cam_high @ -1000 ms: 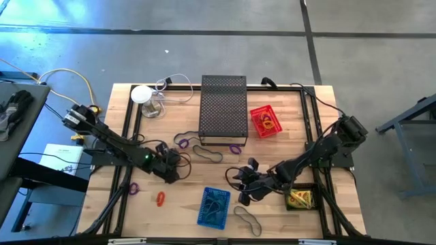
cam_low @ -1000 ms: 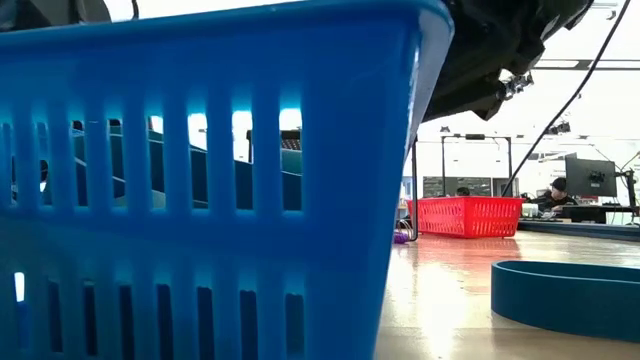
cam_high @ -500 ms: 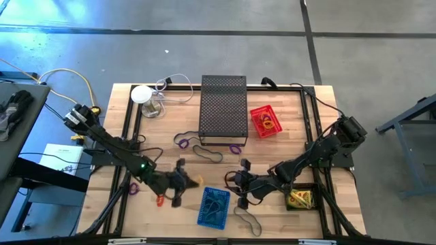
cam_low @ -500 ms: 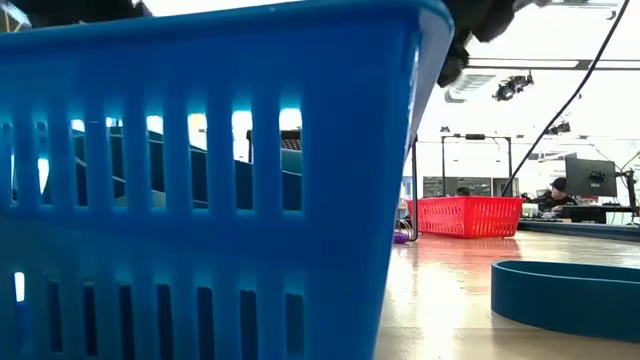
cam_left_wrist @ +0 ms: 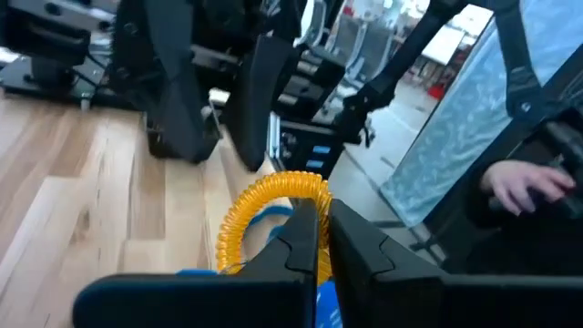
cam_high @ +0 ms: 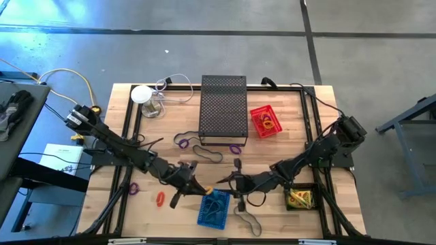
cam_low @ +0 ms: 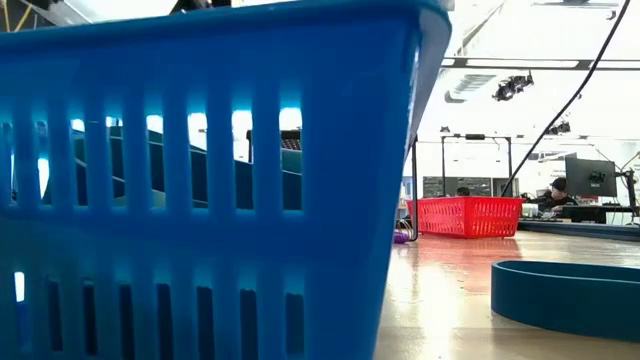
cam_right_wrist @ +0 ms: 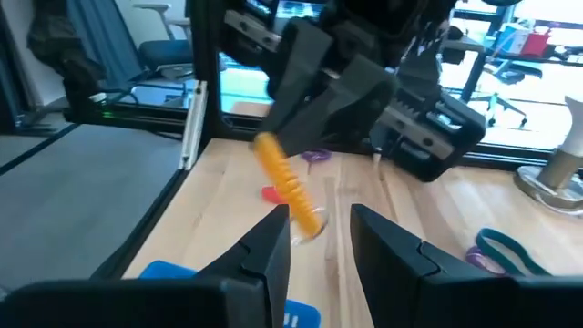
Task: Pick & Place Office Desk Supplies
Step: Put the yellow spring keychain into the red bin
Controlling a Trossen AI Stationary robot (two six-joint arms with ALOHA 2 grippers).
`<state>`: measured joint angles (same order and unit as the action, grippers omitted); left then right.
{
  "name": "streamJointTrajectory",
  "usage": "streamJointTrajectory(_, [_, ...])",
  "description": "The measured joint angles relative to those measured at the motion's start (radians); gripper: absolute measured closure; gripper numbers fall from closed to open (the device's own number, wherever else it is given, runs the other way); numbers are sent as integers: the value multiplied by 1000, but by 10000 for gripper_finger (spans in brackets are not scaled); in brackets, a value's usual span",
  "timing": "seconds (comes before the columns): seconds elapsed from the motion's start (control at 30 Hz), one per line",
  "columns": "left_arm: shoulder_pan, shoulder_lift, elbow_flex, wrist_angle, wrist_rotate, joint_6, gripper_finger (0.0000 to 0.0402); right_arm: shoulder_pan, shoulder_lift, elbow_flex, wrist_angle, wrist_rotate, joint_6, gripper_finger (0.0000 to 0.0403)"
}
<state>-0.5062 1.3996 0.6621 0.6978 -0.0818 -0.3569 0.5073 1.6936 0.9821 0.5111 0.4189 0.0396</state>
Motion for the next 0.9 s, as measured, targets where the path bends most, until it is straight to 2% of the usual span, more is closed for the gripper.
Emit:
streamJointTrajectory(0.13, [23,34,0,44,13,-3,395,-15,0,0,1,-35,52,287])
streamJointTrajectory(0.27, [40,58,0,47,38,-6,395,-26,0,0,7,-122,91,253])
streamJointTrajectory(0.53, [53,70,1,91,85,-10,395,-58,56,1,60,-147,-3,187])
streamJointTrajectory(0.7, [53,70,1,84,85,-10,395,-60,102,6,126,-175,-98,185])
streamJointTrajectory(0.9, [53,70,1,72,85,-10,395,-61,106,6,138,-175,-131,222])
